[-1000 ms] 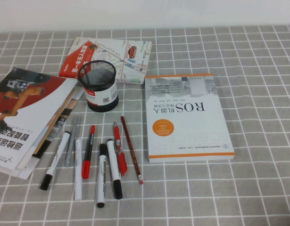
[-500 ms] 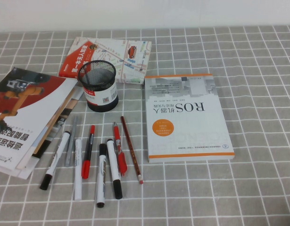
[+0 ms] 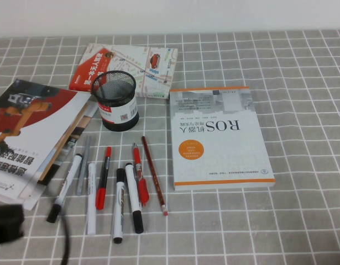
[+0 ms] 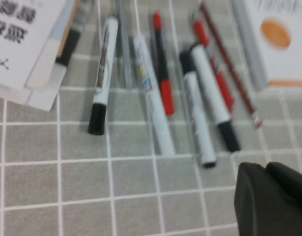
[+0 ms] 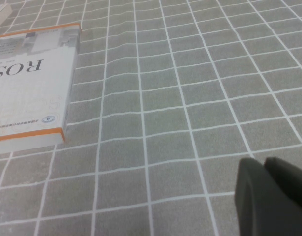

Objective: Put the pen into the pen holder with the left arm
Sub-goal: Pick up the pen on the table

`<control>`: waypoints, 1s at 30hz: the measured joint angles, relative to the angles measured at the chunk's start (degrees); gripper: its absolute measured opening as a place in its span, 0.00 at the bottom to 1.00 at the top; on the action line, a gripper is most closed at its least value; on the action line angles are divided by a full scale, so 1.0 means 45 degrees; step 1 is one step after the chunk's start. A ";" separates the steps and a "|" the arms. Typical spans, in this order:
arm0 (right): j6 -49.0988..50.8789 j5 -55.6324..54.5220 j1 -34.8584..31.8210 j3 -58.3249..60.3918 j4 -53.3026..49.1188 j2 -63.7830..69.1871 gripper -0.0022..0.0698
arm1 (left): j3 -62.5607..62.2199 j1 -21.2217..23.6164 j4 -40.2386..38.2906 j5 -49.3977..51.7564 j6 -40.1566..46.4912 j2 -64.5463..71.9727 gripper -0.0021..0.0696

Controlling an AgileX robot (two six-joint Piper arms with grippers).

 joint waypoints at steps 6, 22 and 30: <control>0.0000 0.0000 0.0000 0.0000 0.0000 0.0000 0.01 | -0.1581 0.0000 0.0050 0.0579 0.1258 0.3662 0.03; 0.0000 0.0000 0.0000 0.0000 0.0000 0.0000 0.01 | -0.3937 -0.2036 0.2681 -0.0006 0.1207 0.9500 0.03; 0.0000 0.0000 0.0000 0.0000 0.0000 0.0000 0.01 | -0.4942 -0.2036 0.4150 0.0159 0.1105 1.1180 0.09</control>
